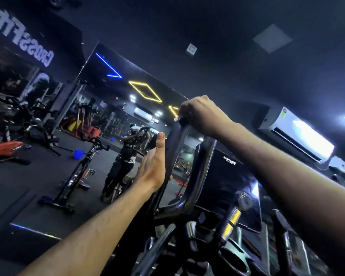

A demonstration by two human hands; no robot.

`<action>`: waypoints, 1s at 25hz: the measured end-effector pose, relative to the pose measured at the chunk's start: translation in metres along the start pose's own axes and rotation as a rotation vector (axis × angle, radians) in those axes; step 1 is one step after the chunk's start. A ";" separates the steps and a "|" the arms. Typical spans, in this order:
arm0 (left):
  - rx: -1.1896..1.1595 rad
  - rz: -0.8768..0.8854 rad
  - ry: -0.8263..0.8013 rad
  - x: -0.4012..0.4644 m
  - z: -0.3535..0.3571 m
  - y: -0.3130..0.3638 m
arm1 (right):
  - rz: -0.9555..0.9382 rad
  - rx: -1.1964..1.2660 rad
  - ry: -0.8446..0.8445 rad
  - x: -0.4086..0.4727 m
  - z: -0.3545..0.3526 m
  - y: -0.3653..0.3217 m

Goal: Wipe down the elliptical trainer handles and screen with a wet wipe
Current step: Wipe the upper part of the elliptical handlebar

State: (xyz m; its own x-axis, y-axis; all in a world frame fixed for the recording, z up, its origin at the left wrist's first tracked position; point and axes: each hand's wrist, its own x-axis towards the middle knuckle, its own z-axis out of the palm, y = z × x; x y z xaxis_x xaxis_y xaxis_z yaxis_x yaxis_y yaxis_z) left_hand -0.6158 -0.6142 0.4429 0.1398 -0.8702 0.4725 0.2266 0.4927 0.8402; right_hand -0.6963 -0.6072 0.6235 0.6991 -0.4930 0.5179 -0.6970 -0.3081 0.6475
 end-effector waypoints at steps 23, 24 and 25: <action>0.039 -0.061 -0.103 -0.006 -0.014 0.003 | -0.027 0.251 -0.031 -0.048 0.014 -0.047; 0.034 -0.074 -0.112 -0.007 -0.015 0.005 | 0.057 0.242 0.069 -0.044 0.009 -0.034; 0.030 -0.090 -0.122 -0.008 -0.015 0.006 | 0.185 0.218 0.185 -0.040 0.005 -0.018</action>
State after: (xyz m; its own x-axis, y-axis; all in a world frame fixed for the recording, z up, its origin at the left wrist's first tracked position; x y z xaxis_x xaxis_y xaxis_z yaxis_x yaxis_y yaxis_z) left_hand -0.6011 -0.6037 0.4401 0.0019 -0.9063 0.4225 0.2041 0.4140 0.8871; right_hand -0.7123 -0.5859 0.5885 0.5608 -0.4069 0.7211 -0.8186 -0.4035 0.4089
